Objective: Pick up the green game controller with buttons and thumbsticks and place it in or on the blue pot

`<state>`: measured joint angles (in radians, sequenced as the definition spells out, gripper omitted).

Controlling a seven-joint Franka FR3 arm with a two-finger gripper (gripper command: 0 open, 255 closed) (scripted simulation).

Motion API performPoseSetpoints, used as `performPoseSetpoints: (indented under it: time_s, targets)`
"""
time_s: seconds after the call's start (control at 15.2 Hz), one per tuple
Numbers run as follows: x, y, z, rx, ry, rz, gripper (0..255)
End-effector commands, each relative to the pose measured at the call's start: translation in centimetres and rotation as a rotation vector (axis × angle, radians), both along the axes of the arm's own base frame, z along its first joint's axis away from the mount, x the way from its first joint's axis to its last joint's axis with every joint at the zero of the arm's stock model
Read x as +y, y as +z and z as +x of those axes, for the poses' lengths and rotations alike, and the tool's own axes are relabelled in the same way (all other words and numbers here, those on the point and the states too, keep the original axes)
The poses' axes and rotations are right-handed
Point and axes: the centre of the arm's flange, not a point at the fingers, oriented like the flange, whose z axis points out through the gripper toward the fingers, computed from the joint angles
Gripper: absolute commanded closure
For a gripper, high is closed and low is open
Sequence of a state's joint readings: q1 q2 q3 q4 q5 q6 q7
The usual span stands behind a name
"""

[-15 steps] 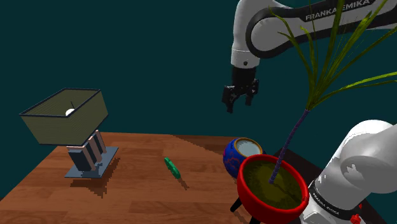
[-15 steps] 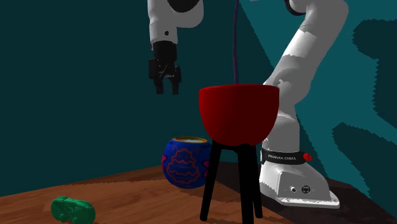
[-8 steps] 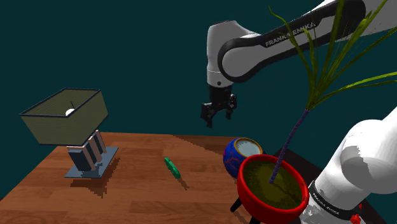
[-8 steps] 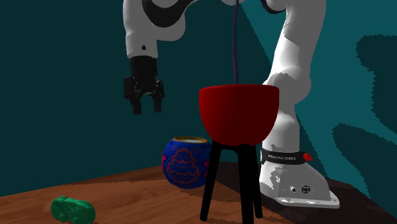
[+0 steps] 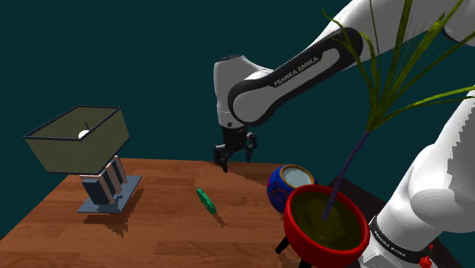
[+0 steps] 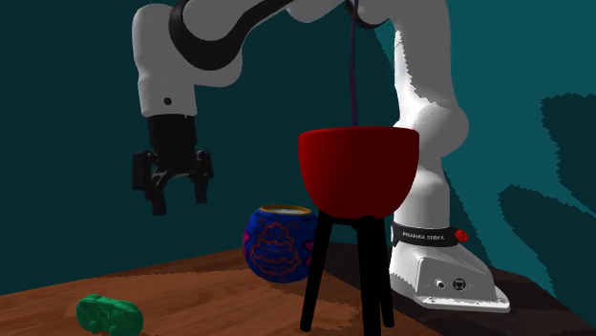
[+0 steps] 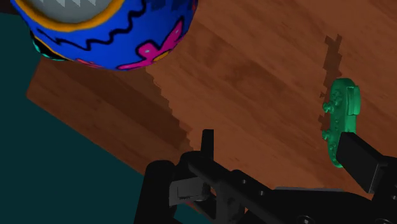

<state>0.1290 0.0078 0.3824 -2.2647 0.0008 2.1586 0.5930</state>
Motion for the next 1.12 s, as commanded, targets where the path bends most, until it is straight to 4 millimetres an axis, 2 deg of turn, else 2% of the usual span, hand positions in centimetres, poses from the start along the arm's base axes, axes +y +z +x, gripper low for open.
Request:
performPoseSetpoints:
  time_s: [0.0,0.66,1.06]
  targets:
    - [1.7,-1.8,0.7,0.006,0.003,0.001,0]
    - [10.7,-10.6,4.9,0.035,0.021,0.002,0]
    - [10.5,-13.7,4.5,0.035,0.021,0.002,0]
